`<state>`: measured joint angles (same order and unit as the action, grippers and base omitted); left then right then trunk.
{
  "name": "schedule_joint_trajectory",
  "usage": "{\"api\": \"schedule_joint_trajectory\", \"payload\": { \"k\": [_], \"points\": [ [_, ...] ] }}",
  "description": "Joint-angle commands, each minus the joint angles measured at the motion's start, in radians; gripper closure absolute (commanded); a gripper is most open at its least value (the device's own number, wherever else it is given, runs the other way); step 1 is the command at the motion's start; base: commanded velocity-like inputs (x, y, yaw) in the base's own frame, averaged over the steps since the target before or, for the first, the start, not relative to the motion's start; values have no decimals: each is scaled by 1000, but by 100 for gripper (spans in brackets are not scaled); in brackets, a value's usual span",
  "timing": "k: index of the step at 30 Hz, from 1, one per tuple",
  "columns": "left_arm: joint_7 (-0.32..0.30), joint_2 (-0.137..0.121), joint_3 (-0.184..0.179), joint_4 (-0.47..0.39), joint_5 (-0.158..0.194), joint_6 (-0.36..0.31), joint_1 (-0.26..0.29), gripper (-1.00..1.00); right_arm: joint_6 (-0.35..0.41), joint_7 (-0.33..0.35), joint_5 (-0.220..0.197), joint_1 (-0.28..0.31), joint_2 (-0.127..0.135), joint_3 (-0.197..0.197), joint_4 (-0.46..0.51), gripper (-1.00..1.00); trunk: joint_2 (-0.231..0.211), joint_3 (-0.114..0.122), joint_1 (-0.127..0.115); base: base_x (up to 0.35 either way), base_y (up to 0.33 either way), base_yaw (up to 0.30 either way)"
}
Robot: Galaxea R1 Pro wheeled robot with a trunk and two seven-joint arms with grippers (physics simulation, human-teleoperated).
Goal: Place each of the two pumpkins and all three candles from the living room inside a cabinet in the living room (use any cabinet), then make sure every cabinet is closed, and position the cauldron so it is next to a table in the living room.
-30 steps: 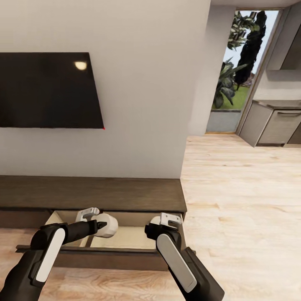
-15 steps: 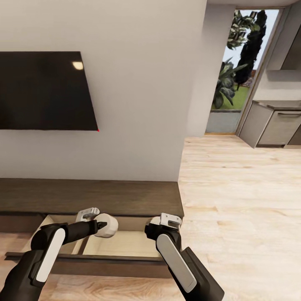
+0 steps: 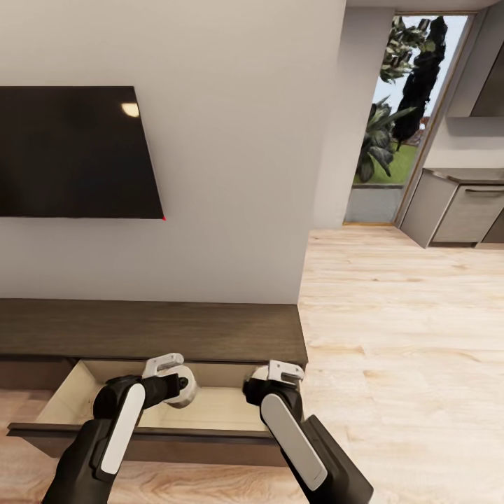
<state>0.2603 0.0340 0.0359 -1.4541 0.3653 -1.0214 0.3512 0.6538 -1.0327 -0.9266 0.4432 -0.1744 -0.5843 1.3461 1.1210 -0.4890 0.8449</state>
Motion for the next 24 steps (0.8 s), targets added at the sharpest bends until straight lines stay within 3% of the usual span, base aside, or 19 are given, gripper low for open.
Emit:
{"api": "schedule_joint_trajectory", "payload": {
  "k": [1,6,13,24],
  "points": [
    [21,5,-3,1,5,1,0,100,-2,0,1,0,0,0,-5,100,0,0,0,0,0,0],
    [54,13,-8,1,5,3,0,100,-1,0,1,0,0,0,-14,100,0,0,0,0,0,0],
    [56,13,-14,6,6,58,0,100,-1,0,0,0,0,0,-17,100,0,0,0,88,34,0],
    [54,12,-15,6,7,65,0,100,-1,0,0,0,0,0,-23,100,0,0,0,104,35,0]
  ]
}}
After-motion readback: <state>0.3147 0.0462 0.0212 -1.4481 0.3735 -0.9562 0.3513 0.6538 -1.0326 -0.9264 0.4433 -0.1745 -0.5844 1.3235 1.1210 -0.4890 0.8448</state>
